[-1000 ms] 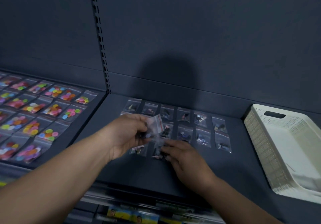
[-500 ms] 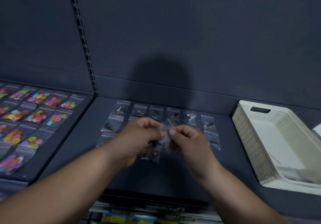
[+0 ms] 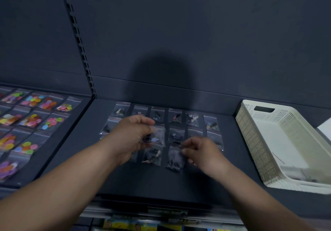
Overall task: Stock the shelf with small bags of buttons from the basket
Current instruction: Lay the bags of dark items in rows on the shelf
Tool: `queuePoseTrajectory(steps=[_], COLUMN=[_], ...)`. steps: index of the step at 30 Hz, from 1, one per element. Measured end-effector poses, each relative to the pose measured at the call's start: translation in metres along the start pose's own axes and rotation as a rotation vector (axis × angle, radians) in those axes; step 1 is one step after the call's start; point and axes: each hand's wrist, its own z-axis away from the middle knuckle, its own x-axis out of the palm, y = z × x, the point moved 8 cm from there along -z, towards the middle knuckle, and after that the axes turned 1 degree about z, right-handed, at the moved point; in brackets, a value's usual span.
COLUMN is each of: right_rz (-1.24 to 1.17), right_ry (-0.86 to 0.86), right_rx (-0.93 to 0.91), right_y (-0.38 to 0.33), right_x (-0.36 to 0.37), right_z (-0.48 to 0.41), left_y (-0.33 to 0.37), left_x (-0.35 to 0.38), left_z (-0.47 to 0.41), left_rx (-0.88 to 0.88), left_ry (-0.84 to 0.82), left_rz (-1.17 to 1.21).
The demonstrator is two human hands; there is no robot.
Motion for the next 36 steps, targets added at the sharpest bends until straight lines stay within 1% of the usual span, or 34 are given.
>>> queuePoseTrajectory(steps=[1, 2, 3, 4, 5, 7, 8, 10, 14, 23, 25, 27, 29, 30, 31, 32, 33, 34, 36], right_rz=[0.209, 0.364, 0.437, 0.446, 0.435, 0.436, 0.453, 0.459, 0.416, 0.502, 0.49, 0.381, 0.136, -0.057, -0.292, -0.519, -0.69, -0.757, -0.709], right_ry=[0.102, 0.2, 0.269, 0.296, 0.279, 0.176, 0.119, 0.059, 0.079, 0.043, 0.048, 0.095, 0.173, 0.172, 0.126, 0.051, -0.019, -0.061, -0.087], right_rx=[-0.081, -0.157, -0.233, -0.312, -0.392, -0.521, -0.557, -0.594, -0.653, -0.7, -0.709, -0.666, -0.532, -0.428, -0.311, -0.19, -0.093, -0.045, -0.035], right_y=[-0.004, -0.008, -0.013, -0.017, -0.021, -0.025, -0.024, -0.021, -0.024, -0.023, -0.023, -0.023, -0.021, -0.018, -0.016, -0.014, -0.013, -0.014, -0.015], right_x=[-0.006, -0.011, -0.014, -0.013, -0.009, 0.006, 0.014, 0.022, 0.022, 0.025, 0.023, 0.015, 0.0, -0.006, -0.007, -0.004, 0.0, 0.0, -0.004], right_z=[0.0, 0.003, 0.008, 0.013, 0.018, 0.023, 0.024, 0.024, 0.022, 0.016, 0.016, 0.017, 0.017, 0.017, 0.017, 0.017, 0.018, 0.019, 0.022], left_y=[0.0, -0.001, -0.001, -0.002, -0.003, -0.004, -0.004, -0.004, -0.004, -0.006, -0.006, -0.006, -0.007, -0.008, -0.008, -0.008, -0.008, -0.008, -0.008], left_x=[0.0, 0.0, 0.0, -0.001, -0.001, -0.001, -0.001, 0.001, 0.001, 0.007, 0.01, 0.014, 0.02, 0.023, 0.028, 0.033, 0.038, 0.044, 0.056], left_z=[0.0, 0.0, 0.0, 0.0, 0.0, 0.001, 0.001, 0.001, 0.001, 0.003, 0.004, 0.005, 0.006, 0.006, 0.006, 0.006, 0.005, 0.005, 0.005], left_rx=[-0.002, -0.003, -0.004, -0.005, -0.007, -0.008, -0.009, -0.012, -0.014, -0.015, -0.015, -0.017, -0.022, -0.024, -0.023, -0.019, -0.012, 0.0, 0.042], left_ry=[0.001, 0.001, 0.002, 0.002, 0.002, -0.001, -0.004, -0.011, -0.01, -0.019, -0.02, -0.029, -0.049, -0.062, -0.075, -0.087, -0.099, -0.116, -0.153], left_rz=[0.002, 0.005, 0.007, 0.009, 0.012, 0.019, 0.022, 0.023, 0.019, 0.018, 0.017, 0.008, 0.001, -0.004, -0.014, -0.028, -0.044, -0.059, -0.094])
